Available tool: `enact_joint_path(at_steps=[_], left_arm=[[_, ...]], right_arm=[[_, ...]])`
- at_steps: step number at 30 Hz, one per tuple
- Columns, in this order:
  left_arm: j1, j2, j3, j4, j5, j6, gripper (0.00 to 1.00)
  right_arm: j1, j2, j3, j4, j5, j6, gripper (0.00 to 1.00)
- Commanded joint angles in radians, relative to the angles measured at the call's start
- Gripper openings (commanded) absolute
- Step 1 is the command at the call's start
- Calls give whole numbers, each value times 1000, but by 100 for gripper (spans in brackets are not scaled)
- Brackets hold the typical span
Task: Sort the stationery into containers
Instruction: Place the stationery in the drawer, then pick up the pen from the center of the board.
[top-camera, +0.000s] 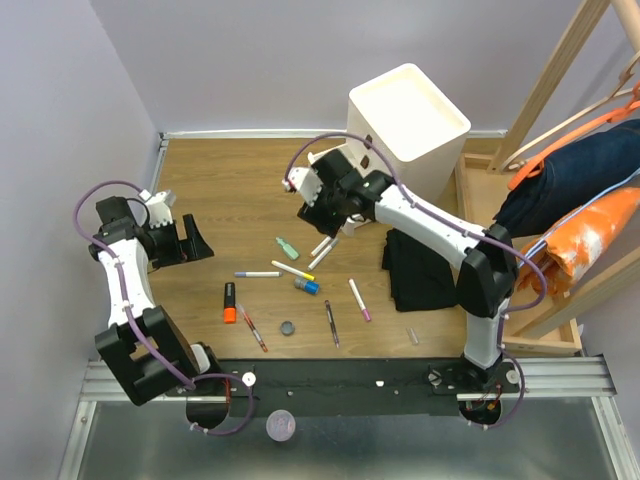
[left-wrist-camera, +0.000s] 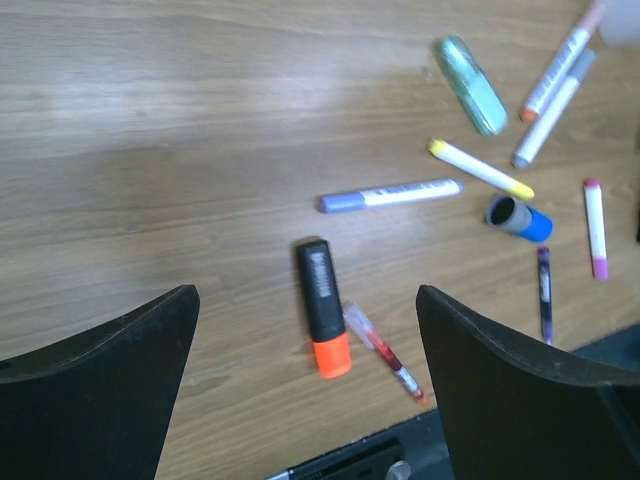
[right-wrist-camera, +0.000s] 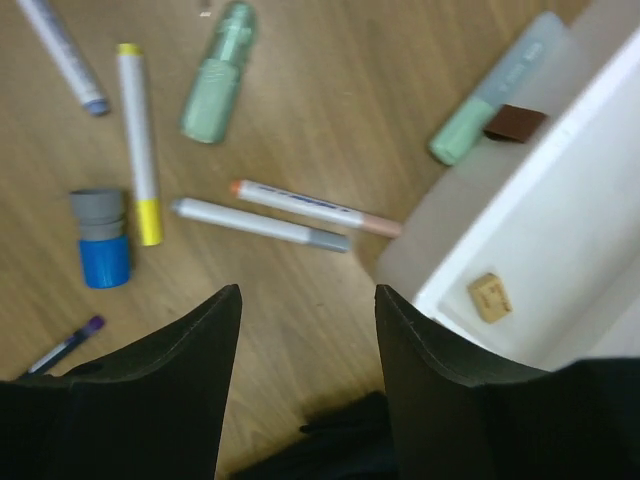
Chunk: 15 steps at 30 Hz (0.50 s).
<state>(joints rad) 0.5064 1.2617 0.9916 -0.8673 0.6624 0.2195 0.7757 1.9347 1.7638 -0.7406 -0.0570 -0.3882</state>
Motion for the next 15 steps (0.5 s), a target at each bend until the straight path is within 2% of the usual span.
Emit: enact_joint_path(at_steps=[1,3,6,15], left_arm=[[-58,-30,2,-103,137,118,99],[-138,-28,18,-128,145,159,99],[-238,-33,9,-110,79,152,98],[-256,-79,-41,73,-35,-37,98]], right_arm=[[71,-33,-72,-46,-53,-23,59],[73,-25,-60,-72,-85,-23,59],[92,-3,-46,-74,-122,-8,59],[244,38,-121,-28,-118,23,56]])
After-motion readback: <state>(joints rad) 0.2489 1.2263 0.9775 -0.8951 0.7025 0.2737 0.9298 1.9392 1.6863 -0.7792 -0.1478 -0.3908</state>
